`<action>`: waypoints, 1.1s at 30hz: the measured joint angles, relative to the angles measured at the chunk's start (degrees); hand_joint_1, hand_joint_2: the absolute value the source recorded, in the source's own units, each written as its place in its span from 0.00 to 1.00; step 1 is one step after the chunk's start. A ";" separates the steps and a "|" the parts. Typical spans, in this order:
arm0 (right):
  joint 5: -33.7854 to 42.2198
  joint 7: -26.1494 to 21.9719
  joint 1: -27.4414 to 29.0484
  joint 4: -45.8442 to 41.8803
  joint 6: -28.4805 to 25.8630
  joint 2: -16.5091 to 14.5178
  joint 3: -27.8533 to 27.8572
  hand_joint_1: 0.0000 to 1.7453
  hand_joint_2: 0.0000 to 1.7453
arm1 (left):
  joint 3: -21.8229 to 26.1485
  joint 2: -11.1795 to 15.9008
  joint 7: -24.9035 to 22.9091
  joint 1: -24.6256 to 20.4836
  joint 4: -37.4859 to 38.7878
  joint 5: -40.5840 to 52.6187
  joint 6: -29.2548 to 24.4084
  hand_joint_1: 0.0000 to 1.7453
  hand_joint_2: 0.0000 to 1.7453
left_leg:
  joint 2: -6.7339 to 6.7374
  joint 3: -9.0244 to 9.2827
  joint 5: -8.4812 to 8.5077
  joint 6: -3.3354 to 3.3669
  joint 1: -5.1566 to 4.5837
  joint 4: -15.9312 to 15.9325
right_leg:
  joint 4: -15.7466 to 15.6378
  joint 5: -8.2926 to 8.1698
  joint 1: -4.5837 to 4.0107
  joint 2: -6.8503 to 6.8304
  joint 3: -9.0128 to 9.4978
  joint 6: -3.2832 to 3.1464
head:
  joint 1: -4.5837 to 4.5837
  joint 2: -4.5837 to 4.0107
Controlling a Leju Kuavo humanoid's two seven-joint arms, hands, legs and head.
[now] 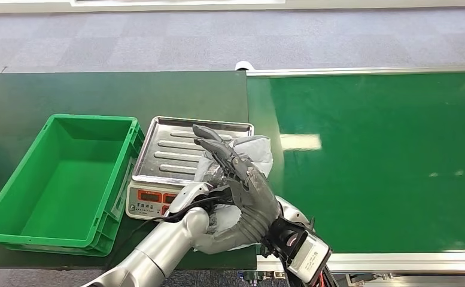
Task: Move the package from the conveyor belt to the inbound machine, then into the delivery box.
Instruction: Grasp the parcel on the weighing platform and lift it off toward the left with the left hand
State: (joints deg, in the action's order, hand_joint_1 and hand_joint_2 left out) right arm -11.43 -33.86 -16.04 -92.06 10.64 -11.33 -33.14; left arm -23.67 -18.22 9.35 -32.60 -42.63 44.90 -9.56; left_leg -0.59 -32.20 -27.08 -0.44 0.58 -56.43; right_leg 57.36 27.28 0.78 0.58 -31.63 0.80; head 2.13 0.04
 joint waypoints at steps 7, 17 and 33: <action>-0.07 -0.62 -0.03 -0.02 0.03 0.05 -0.27 0.00 1.00 | 0.55 1.08 1.85 3.11 -6.79 -5.47 -2.34 1.00 1.00 | 0.00 -0.33 0.00 0.00 0.00 0.00 | 0.01 0.00 0.00 0.00 -0.34 0.00 | 0.01 0.00; -1.38 -1.94 -0.85 -0.43 1.86 0.03 -2.45 0.00 1.00 | 1.32 3.89 -5.43 -0.40 -9.71 4.91 -7.00 1.00 1.00 | 0.02 -0.48 0.02 -0.01 0.01 0.00 | 0.02 -0.01 -0.01 0.00 -0.50 0.00 | 0.01 0.00; -5.52 -0.64 -4.49 -0.42 -3.35 0.36 -8.09 0.00 1.00 | 9.87 6.33 -6.12 -13.13 -0.80 9.49 -14.16 1.00 1.00 | 0.03 -0.55 0.04 -0.01 0.01 -0.01 | 0.06 -0.02 -0.01 0.00 -0.58 0.00 | -0.01 0.00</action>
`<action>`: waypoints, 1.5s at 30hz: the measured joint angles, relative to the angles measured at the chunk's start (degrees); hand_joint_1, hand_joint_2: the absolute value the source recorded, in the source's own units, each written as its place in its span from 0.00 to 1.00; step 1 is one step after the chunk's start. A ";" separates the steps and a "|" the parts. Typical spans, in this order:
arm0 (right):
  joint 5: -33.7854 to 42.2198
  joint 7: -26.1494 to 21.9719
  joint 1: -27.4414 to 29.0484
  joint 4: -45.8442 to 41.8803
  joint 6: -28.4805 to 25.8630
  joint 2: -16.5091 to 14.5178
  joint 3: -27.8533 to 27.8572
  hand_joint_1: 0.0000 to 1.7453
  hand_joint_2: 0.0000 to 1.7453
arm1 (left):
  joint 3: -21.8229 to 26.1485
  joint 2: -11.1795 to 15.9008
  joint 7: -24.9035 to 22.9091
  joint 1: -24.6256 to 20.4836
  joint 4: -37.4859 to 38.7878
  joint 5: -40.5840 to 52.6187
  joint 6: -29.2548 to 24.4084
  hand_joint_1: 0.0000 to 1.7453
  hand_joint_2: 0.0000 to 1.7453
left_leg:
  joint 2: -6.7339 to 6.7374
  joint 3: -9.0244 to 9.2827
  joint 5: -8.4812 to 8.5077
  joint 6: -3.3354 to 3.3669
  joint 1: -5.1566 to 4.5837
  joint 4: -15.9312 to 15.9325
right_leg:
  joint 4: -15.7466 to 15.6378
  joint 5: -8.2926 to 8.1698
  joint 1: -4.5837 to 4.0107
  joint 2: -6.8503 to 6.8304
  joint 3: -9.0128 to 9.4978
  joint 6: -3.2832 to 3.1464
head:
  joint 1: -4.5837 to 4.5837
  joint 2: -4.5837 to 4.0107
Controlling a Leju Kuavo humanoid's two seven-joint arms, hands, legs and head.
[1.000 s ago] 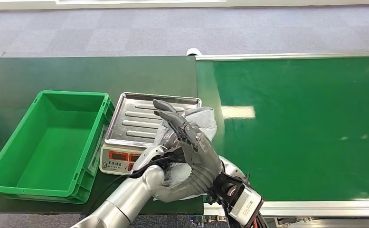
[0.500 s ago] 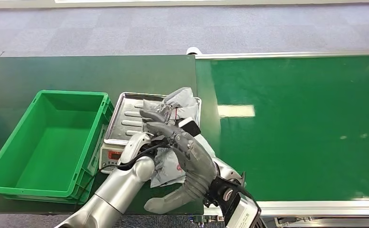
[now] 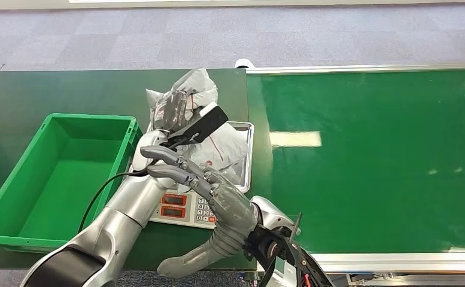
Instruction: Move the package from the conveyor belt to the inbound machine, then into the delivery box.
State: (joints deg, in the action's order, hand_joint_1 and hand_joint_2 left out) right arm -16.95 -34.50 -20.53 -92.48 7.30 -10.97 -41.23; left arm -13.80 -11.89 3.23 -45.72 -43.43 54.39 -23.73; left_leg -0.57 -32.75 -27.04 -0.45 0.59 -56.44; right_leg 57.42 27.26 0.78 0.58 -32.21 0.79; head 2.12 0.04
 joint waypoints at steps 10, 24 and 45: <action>-1.06 2.05 0.35 0.00 -2.63 0.79 0.21 0.00 1.00 | 7.85 4.19 -4.72 -1.26 -1.00 0.34 -5.55 1.00 1.00 | 0.03 0.00 0.00 0.00 0.03 0.00 | 0.02 0.00 -0.03 0.02 -0.01 -0.01 | 0.00 0.00; -4.69 2.26 4.54 -0.04 -7.16 1.91 3.29 0.00 1.00 | 20.40 9.11 -9.82 5.66 -3.84 8.02 -3.92 0.89 1.00 | 0.14 -0.04 -0.01 -0.01 0.02 0.00 | 0.01 0.01 -0.02 0.08 -0.06 -0.01 | 0.00 0.00; -4.72 2.52 13.62 0.07 -10.95 4.47 13.80 0.00 1.00 | 34.45 12.43 -7.79 22.40 -18.20 7.96 -10.34 0.00 1.00 | 0.18 -0.05 -0.03 -0.02 0.03 0.01 | 0.01 0.04 -0.03 0.11 -0.11 -0.03 | -0.01 0.00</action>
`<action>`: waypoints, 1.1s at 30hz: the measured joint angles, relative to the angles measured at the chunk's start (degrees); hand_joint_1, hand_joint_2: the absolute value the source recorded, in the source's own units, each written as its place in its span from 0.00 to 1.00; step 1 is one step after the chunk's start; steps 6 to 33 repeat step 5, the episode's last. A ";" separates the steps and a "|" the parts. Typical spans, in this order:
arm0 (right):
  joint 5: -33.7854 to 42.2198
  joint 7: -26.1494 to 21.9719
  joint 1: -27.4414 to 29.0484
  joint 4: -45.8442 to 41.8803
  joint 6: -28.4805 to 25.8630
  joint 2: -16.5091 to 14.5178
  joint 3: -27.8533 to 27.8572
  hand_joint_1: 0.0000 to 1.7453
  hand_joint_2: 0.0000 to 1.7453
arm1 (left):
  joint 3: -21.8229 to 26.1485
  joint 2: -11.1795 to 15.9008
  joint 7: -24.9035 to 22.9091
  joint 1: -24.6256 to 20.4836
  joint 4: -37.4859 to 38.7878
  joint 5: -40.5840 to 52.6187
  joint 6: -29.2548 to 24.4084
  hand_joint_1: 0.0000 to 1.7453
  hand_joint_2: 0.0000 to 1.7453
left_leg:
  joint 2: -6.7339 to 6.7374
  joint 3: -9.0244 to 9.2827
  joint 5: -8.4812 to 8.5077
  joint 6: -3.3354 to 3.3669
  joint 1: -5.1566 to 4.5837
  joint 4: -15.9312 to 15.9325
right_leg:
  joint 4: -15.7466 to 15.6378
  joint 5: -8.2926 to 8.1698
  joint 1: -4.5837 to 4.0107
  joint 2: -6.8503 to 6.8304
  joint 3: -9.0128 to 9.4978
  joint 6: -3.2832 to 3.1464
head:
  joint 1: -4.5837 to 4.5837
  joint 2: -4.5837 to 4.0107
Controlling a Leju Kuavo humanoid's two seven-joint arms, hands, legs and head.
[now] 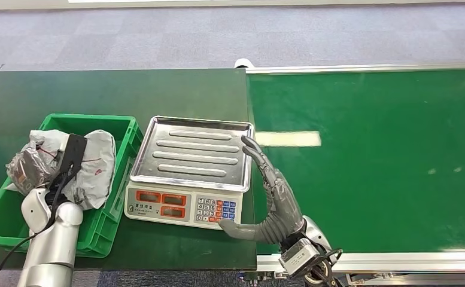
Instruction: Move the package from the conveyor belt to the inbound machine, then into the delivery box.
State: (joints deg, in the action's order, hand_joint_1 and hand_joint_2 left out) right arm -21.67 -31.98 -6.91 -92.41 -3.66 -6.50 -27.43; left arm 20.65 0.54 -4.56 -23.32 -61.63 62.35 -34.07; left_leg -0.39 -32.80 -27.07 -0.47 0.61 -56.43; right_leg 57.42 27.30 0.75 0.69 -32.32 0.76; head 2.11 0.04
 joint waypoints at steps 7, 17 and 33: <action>-0.02 0.07 1.29 -0.01 -0.24 0.07 0.71 0.00 1.00 | 0.06 -1.25 10.34 2.29 -6.03 -11.56 -1.43 0.00 1.00 | -0.01 0.00 0.00 0.00 -0.01 0.00 | -0.01 0.00 0.01 -0.01 0.00 0.00 | 0.00 0.00; -0.02 0.07 1.29 -0.01 -0.24 0.07 0.71 0.00 1.00 | 0.06 -1.25 10.34 2.29 -6.03 -11.56 -1.43 0.00 1.00 | -0.01 0.00 0.00 0.00 -0.01 0.00 | -0.01 0.00 0.01 -0.01 0.00 0.00 | 0.00 0.00; -0.02 0.07 1.29 -0.01 -0.24 0.07 0.71 0.00 1.00 | 0.06 -1.25 10.34 2.29 -6.03 -11.56 -1.43 0.00 1.00 | -0.01 0.00 0.00 0.00 -0.01 0.00 | -0.01 0.00 0.01 -0.01 0.00 0.00 | 0.00 0.00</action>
